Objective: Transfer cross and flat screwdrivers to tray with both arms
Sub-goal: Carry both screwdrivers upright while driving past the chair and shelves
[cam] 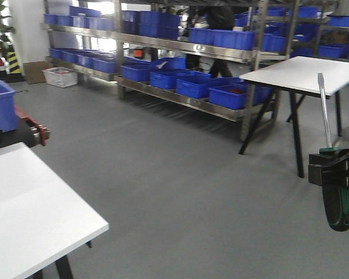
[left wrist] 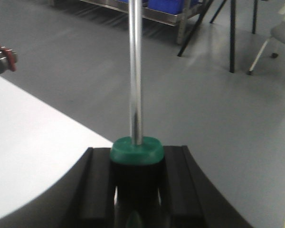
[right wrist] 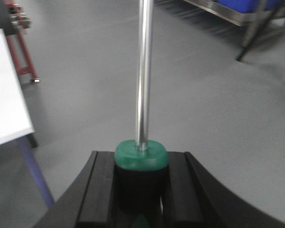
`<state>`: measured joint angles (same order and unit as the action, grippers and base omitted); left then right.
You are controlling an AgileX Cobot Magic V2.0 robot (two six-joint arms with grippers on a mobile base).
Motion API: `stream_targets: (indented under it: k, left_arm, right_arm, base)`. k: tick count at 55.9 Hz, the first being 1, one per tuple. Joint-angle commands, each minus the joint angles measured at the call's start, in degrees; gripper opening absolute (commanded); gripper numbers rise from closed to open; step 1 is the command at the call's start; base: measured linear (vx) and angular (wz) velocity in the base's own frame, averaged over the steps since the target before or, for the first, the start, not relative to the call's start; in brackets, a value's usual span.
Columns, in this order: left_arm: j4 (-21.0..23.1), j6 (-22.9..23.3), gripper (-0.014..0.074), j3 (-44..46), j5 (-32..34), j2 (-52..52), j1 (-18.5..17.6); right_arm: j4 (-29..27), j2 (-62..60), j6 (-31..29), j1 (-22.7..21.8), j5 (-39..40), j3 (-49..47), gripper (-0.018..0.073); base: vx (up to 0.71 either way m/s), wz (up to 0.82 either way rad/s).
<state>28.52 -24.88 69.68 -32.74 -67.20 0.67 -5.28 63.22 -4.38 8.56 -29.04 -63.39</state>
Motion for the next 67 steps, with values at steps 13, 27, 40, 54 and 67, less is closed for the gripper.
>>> stream_targets:
  k: [13, 27, 40, 54, 67]
  left_arm:
    - [1.83, 0.13, 0.0, 2.19, 4.59, 1.31, -0.22]
    - [1.83, 0.13, 0.0, 2.19, 4.59, 1.31, -0.22]
    - [1.83, 0.13, 0.0, 2.19, 4.59, 1.31, -0.22]
    - [1.83, 0.13, 0.0, 2.19, 4.62, 1.26, -0.22]
    - [1.83, 0.13, 0.0, 2.19, 4.62, 1.26, -0.22]
  right_arm:
    - [0.2, -1.32, -0.29, -0.06, 4.96, -1.92, -0.0008]
    - [0.2, -1.32, -0.29, -0.06, 4.81, -1.92, -0.0008]
    - [0.2, -1.32, -0.29, -0.06, 4.81, -1.92, -0.0008]
    - [0.2, -1.32, -0.29, -0.06, 4.81, -1.92, -0.0008]
    - [0.2, -1.32, -0.29, -0.06, 4.81, -1.92, -0.0008]
  base:
    - [-0.03, -0.69]
    - [0.08, -0.55]
    - [0.17, -0.51]
    - [0.25, -0.53]
    - [0.32, -0.33]
